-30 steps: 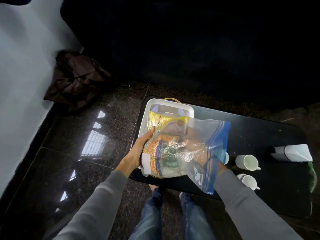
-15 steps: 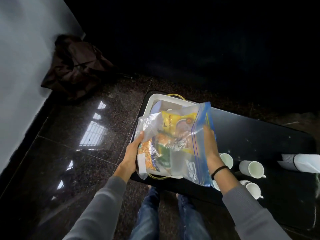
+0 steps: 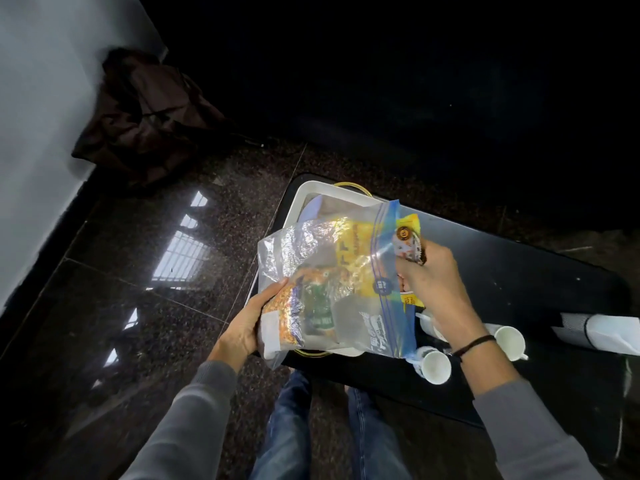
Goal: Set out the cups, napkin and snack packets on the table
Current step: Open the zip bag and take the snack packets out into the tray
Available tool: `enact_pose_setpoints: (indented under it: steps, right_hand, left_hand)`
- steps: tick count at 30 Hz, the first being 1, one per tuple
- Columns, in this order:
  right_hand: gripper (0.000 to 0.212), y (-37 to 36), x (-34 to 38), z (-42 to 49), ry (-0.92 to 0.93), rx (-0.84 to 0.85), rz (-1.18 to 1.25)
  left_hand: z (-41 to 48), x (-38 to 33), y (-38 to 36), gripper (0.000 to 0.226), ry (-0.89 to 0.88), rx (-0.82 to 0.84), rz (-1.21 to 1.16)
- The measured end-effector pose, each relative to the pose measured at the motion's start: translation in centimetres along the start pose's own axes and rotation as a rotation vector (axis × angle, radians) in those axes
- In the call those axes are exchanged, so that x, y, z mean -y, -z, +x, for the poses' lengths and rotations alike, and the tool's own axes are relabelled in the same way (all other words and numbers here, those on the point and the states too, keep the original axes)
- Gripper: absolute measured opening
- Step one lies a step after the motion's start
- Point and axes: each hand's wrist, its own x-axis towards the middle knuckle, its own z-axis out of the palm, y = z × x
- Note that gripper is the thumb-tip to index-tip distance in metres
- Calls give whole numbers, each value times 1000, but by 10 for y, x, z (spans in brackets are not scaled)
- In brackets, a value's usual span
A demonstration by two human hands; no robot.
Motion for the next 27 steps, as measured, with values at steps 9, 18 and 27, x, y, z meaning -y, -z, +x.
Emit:
enact_pose_setpoints:
  steps: [9, 18, 27]
  right_hand:
    - [16, 11, -13, 9, -116, -165, 578]
    - [8, -11, -40, 50, -241, -375, 643]
    - [14, -52, -73, 114, -214, -230, 391]
  left_hand:
    - [-6, -2, 28, 42, -109, 5, -257]
    - [-2, -8, 54, 56, -185, 41, -342]
    - [7, -9, 66, 56, -186, 15, -321]
